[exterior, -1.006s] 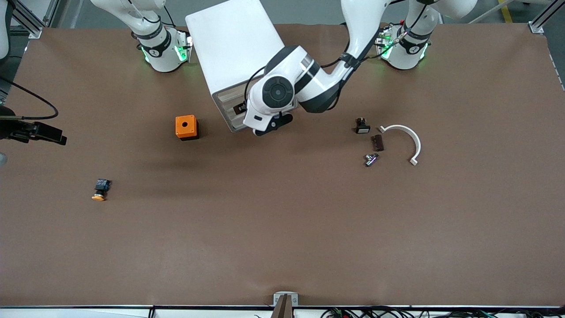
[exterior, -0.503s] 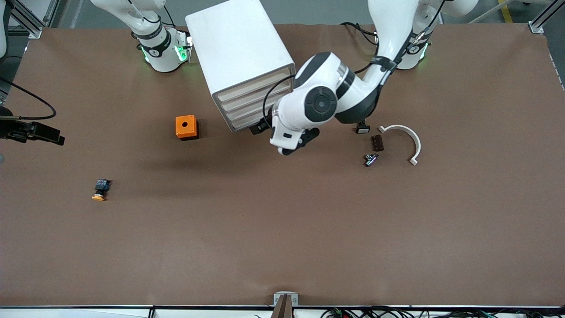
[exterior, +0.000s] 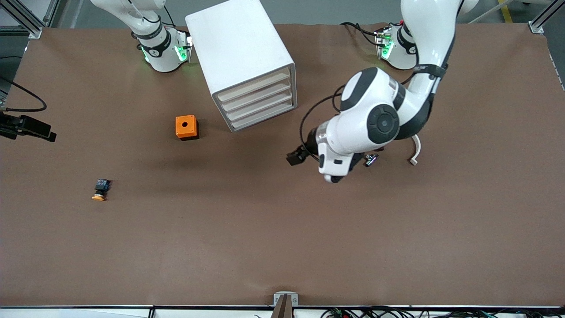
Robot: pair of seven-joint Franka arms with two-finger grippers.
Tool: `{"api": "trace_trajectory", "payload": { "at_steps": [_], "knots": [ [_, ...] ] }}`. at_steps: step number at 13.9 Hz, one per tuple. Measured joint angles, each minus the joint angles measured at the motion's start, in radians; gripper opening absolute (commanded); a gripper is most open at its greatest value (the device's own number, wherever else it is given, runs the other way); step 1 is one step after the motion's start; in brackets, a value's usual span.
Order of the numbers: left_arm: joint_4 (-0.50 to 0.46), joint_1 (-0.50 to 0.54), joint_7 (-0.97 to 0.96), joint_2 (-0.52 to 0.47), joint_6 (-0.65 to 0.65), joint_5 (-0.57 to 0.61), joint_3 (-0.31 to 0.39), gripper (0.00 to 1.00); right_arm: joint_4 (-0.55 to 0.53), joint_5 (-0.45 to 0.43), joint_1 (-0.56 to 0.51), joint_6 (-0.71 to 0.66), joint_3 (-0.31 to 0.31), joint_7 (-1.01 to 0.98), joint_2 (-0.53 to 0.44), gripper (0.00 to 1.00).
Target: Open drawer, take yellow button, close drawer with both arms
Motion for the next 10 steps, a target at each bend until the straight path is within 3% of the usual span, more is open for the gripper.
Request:
{"api": "trace_trajectory", "payload": {
  "at_steps": [4, 10],
  "knots": [
    [0.0, 0.083, 0.0, -0.009, 0.0, 0.131, 0.0, 1.0, 0.002, 0.0, -0.013, -0.062, -0.006, 0.001, -0.039, 1.0],
    [-0.001, 0.186, 0.009, -0.009, 0.0, 0.186, -0.001, 1.0, -0.06, 0.003, -0.006, -0.129, 0.006, 0.001, -0.124, 1.0]
  ]
}}
